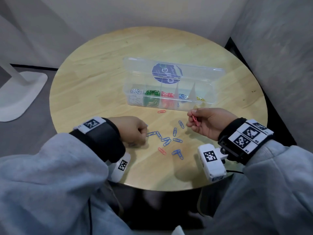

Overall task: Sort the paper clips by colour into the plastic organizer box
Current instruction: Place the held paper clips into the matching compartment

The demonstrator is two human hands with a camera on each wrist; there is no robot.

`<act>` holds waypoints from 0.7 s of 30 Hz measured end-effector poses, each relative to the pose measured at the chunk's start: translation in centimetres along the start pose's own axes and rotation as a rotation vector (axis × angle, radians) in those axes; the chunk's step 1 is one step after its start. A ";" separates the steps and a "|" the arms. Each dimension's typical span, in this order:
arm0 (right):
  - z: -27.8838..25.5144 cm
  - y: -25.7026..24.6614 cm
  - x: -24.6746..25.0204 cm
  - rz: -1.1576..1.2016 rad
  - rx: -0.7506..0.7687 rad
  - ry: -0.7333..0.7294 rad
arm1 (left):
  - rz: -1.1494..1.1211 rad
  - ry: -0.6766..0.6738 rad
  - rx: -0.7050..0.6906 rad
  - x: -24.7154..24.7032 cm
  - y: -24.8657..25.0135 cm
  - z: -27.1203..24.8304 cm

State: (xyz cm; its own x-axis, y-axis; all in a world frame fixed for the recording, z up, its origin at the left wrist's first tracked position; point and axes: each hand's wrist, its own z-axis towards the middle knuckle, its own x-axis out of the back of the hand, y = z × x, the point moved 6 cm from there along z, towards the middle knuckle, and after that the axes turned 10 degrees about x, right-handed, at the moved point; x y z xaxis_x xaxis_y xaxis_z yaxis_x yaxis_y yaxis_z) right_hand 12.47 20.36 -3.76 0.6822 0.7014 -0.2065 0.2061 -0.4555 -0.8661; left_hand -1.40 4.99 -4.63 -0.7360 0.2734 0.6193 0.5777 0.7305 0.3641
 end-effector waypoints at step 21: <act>1.3 -2.0 -2.1 -0.875 0.192 -0.078 | 0.178 0.042 -0.181 -2.6 4.8 -0.8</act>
State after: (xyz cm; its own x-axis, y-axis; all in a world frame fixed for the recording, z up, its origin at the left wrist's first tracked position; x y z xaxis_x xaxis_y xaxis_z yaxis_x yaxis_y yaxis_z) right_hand 9.66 20.53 -2.18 0.2856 0.7928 0.5384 0.5040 0.3536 -0.7880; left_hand 3.54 7.25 -3.90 -0.6038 0.3592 0.7117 0.7537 0.5480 0.3628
